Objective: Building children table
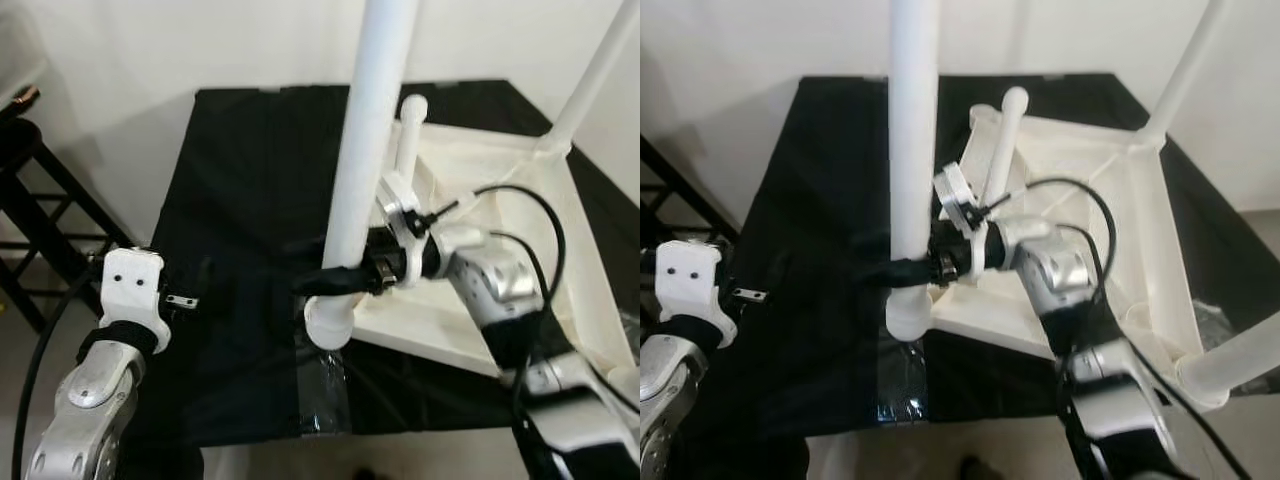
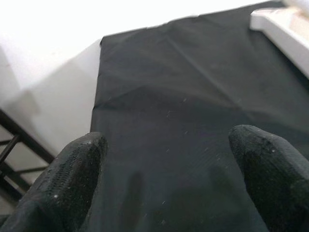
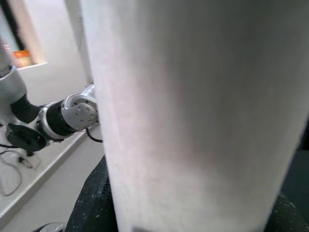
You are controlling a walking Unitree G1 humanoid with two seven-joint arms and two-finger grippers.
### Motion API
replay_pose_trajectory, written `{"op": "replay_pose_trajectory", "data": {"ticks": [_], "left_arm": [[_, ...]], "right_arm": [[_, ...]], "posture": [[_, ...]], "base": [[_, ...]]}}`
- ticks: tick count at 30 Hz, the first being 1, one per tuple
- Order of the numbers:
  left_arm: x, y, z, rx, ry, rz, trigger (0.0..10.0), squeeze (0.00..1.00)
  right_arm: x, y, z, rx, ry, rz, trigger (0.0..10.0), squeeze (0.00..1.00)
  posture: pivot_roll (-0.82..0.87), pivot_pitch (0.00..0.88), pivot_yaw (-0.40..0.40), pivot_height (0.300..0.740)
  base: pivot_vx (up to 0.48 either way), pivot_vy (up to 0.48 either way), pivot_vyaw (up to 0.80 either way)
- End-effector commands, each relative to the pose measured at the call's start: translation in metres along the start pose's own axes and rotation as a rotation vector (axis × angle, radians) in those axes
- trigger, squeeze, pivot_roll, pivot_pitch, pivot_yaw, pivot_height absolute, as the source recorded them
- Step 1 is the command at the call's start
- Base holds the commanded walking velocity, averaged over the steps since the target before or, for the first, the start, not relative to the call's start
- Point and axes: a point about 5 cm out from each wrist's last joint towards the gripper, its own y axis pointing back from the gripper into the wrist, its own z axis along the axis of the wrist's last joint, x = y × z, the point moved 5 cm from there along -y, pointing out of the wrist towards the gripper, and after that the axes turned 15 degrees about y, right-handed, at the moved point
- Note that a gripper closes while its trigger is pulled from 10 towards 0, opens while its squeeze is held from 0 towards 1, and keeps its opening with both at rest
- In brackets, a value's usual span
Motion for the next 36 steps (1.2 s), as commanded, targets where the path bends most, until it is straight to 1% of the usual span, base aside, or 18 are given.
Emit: {"op": "replay_pose_trajectory", "data": {"ticks": [1,4,9,13,17,19,20,22,23,25,28,31,32,34,35,36], "left_arm": [[0.000,0.007,0.001,0.009,0.014,0.003,10.0,0.00],[-0.002,0.014,0.005,0.002,0.027,0.008,10.0,0.00],[-0.003,0.017,0.006,0.004,0.029,0.009,10.0,0.00],[-0.006,0.021,0.007,0.017,0.036,0.004,10.0,0.00],[-0.007,0.023,0.007,0.022,0.036,0.002,10.0,0.00],[-0.007,0.024,0.007,0.022,0.036,0.003,10.0,0.00],[-0.007,0.025,0.008,0.023,0.037,0.004,10.0,0.00],[-0.008,0.027,0.009,0.024,0.038,0.005,10.0,0.00],[-0.008,0.028,0.010,0.024,0.038,0.005,10.0,0.00],[-0.008,0.030,0.011,0.024,0.038,0.007,10.0,0.00],[-0.009,0.031,0.011,0.025,0.038,0.007,10.0,0.00],[-0.009,0.034,0.012,0.030,0.038,0.009,10.0,0.00],[-0.009,0.034,0.012,0.030,0.038,0.009,10.0,0.00],[-0.010,0.035,0.012,0.032,0.039,0.009,10.0,0.00],[-0.010,0.035,0.012,0.032,0.039,0.009,10.0,0.00],[-0.010,0.035,0.012,0.032,0.040,0.009,10.0,0.00]], "right_arm": [[0.002,-0.003,0.006,0.016,0.027,0.079,10.0,0.00],[0.005,-0.004,0.013,0.051,0.051,0.174,10.0,0.00],[0.006,-0.006,0.018,0.058,0.078,0.198,10.0,0.00],[-0.003,-0.007,0.027,0.052,0.110,0.204,10.0,0.00],[-0.005,-0.006,0.028,0.053,0.112,0.201,10.0,0.00],[-0.006,-0.006,0.026,0.057,0.111,0.196,10.0,0.00],[-0.011,-0.006,0.023,0.058,0.107,0.180,10.0,0.00],[-0.014,-0.005,0.021,0.059,0.104,0.170,10.0,0.00],[-0.018,-0.006,0.019,0.057,0.103,0.152,10.0,0.00],[-0.022,-0.010,0.015,0.054,0.104,0.142,10.0,0.00],[-0.022,-0.012,0.013,0.060,0.105,0.148,10.0,0.00],[-0.017,-0.016,0.008,0.110,0.122,0.201,10.0,0.00],[-0.017,-0.016,0.008,0.110,0.122,0.201,10.0,0.00],[-0.013,-0.015,0.001,0.180,0.152,0.244,10.0,0.00],[-0.013,-0.015,0.001,0.180,0.152,0.244,10.0,0.00],[-0.012,-0.014,-0.001,0.208,0.168,0.261,10.0,0.00]], "posture": [[0.04,0.325,0.004,0.740],[0.04,0.344,-0.001,0.740],[0.04,0.352,-0.004,0.740],[0.04,0.368,-0.011,0.740],[0.04,0.368,-0.012,0.740],[0.05,0.375,-0.015,0.740],[0.05,0.380,-0.017,0.740],[0.05,0.380,-0.017,0.740],[0.06,0.386,-0.017,0.740],[0.06,0.388,-0.016,0.740],[0.07,0.391,-0.015,0.740],[0.07,0.394,-0.018,0.740],[0.07,0.394,-0.018,0.740],[0.07,0.394,-0.019,0.740],[0.07,0.394,-0.019,0.740],[0.07,0.394,-0.019,0.740]], "base": [[0.000,0.000,0.00],[0.000,0.000,0.00],[0.000,0.000,0.00],[0.000,0.000,0.00],[0.000,0.000,0.00],[0.000,0.000,0.00],[0.000,0.000,0.00],[0.000,0.000,0.00],[0.000,0.000,0.00],[0.000,0.000,0.00],[0.000,0.000,0.00],[0.000,0.000,0.00],[0.000,0.000,0.00],[0.000,0.000,0.00],[0.000,0.000,0.00],[0.000,0.000,0.00]]}}
